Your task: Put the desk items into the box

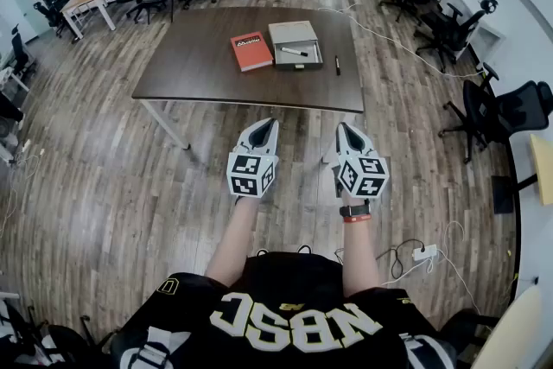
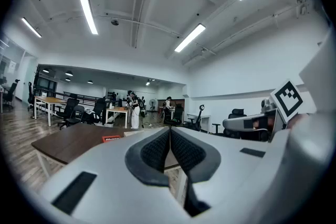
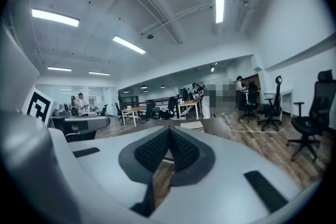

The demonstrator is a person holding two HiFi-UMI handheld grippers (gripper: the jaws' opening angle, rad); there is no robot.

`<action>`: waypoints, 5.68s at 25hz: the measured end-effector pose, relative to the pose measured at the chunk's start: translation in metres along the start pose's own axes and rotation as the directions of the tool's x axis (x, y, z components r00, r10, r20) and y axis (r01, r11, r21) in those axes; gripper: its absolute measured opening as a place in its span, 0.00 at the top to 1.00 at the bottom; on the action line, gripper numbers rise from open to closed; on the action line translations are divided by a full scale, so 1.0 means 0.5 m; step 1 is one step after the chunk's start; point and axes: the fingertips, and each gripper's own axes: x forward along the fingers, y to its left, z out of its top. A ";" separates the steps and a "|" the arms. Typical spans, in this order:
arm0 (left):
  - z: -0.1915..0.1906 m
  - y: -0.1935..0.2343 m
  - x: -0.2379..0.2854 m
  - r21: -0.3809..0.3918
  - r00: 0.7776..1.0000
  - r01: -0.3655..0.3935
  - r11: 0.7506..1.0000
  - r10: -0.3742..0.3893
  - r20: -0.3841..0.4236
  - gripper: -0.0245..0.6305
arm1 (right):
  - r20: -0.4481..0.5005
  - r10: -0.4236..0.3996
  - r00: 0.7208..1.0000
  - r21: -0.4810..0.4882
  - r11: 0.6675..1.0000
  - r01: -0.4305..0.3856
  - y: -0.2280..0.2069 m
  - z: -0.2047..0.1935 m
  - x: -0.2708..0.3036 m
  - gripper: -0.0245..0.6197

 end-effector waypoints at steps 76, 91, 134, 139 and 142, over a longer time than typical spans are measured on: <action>-0.229 0.196 0.998 -0.122 0.920 0.273 0.954 -0.297 -0.258 0.93 | -0.359 -0.056 0.932 0.078 0.993 0.089 -0.536 -0.101 0.826 0.91; -0.353 0.199 1.073 -0.172 0.845 0.304 0.937 -0.348 -0.406 0.93 | -0.532 -0.017 0.846 0.189 0.972 0.138 -0.606 -0.265 0.903 0.80; -0.461 0.252 1.115 -0.222 0.807 0.209 0.952 -0.296 -0.511 0.93 | -0.706 -0.019 0.708 0.144 0.975 0.170 -0.670 -0.442 0.963 0.89; -0.449 0.254 1.115 -0.225 0.818 0.197 0.954 -0.287 -0.499 0.93 | -0.687 -0.007 0.727 0.145 0.978 0.147 -0.661 -0.383 0.973 0.89; -0.443 0.257 1.114 -0.227 0.826 0.186 0.956 -0.277 -0.491 0.93 | -0.673 0.012 0.739 0.145 0.983 0.117 -0.648 -0.361 0.983 0.89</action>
